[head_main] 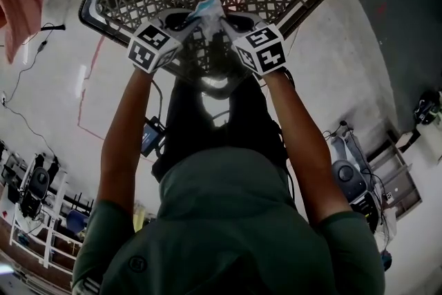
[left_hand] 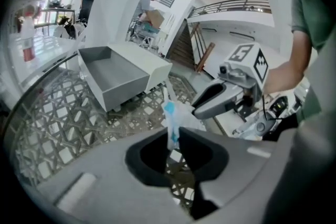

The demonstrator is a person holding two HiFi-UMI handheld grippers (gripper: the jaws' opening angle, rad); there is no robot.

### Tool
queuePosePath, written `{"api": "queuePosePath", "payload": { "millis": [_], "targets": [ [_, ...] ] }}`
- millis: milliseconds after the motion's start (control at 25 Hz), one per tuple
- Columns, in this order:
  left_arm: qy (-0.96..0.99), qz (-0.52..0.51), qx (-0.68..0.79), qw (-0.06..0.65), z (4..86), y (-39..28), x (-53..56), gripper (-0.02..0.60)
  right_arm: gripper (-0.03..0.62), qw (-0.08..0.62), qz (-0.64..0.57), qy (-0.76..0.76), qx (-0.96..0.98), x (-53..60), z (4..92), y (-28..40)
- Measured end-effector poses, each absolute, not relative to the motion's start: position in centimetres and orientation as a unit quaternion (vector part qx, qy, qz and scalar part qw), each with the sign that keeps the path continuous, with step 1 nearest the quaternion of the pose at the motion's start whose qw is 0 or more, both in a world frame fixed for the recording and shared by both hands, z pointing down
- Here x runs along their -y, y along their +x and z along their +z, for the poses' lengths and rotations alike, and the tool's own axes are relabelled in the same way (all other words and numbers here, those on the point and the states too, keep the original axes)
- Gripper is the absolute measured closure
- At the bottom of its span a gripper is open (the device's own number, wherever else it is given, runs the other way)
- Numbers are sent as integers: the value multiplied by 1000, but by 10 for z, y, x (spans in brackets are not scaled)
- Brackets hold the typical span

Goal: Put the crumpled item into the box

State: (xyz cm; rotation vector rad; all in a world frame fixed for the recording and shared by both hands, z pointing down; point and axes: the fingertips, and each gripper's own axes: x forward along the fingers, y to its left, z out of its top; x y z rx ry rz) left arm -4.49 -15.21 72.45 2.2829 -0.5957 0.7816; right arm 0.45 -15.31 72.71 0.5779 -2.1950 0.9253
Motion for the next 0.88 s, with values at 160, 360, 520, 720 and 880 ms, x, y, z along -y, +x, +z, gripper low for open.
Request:
{"api": "queuePosePath", "payload": {
  "millis": [160, 360, 520, 720, 880],
  "targets": [
    [874, 293, 234, 308, 706, -48, 161, 532, 557, 330, 344, 228, 849, 162, 708, 2],
    [882, 284, 241, 288, 681, -49, 174, 532, 557, 321, 326, 236, 857, 175, 684, 0],
    [886, 280, 249, 274, 661, -50, 184, 532, 557, 315, 313, 241, 863, 184, 664, -1],
    [890, 275, 260, 253, 641, -55, 199, 532, 557, 305, 295, 249, 871, 201, 644, -6],
    [892, 270, 271, 239, 621, -60, 209, 532, 557, 297, 281, 251, 877, 211, 625, -11]
  ]
}}
